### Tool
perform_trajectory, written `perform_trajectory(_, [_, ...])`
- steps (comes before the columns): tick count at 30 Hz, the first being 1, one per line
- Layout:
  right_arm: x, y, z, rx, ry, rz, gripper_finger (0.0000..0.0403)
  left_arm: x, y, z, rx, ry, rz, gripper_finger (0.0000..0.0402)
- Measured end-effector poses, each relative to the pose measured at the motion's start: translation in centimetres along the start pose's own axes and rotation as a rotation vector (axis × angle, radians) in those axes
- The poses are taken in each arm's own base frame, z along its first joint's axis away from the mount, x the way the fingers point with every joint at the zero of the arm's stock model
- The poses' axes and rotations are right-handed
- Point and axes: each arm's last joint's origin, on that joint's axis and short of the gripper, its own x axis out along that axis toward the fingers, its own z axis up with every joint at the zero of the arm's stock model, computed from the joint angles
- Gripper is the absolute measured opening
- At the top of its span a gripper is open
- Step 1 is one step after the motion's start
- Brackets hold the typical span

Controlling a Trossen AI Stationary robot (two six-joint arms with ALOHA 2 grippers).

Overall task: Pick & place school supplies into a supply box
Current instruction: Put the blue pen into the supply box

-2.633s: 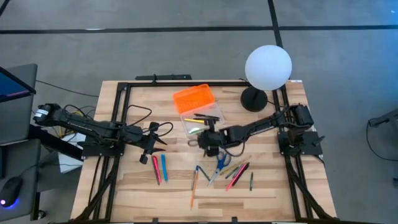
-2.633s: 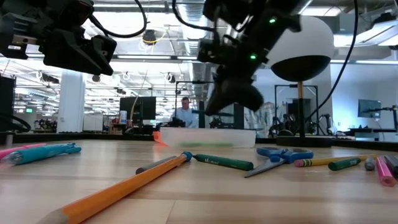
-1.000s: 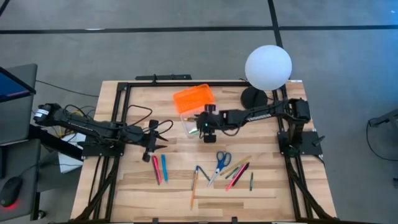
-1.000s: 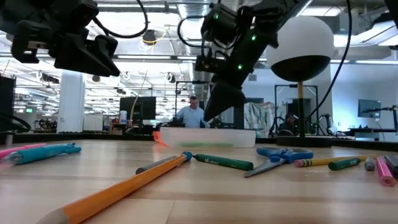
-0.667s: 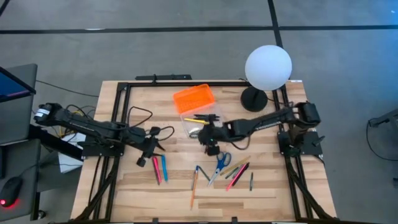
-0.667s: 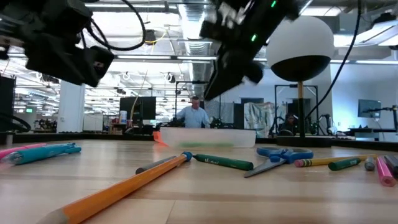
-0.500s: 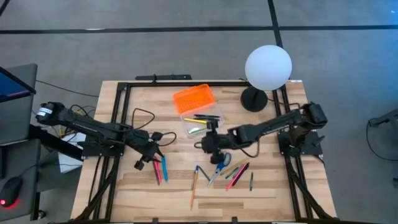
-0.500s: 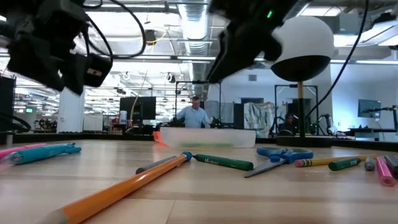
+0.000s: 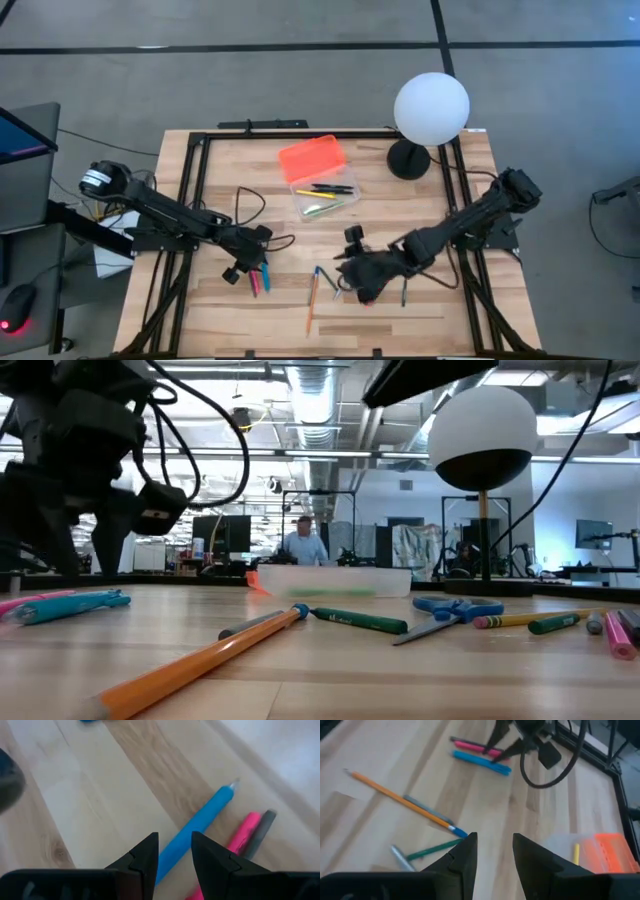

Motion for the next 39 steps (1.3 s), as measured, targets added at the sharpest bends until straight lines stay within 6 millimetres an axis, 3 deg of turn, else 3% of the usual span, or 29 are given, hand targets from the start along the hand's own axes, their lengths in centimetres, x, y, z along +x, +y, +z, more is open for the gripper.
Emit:
perform_trajectory(8, [-1.8, 3.3, 0.4, -0.006, -0.036, -0.032, 0.0118, 0.6, -0.6, -0.2, 0.116, 0.05, 0.045, 0.0112])
perform_trajectory(16, [-2.9, 5.0, 0.5, -0.008, -0.059, -0.066, 0.0118, 0.6, -0.5, -0.2, 0.144, 0.054, 0.055, 0.0112])
perform_trajectory(29, [-3.1, 5.3, 0.6, 0.007, -0.066, -0.062, 0.0118, 0.7, -0.5, -0.2, 0.148, 0.052, 0.062, 0.0112])
perform_trajectory(39, [-3.0, 5.3, 0.6, 0.007, -0.067, -0.062, 0.0118, 2.4, -0.2, -0.5, 0.138, 0.074, 0.052, 0.0112])
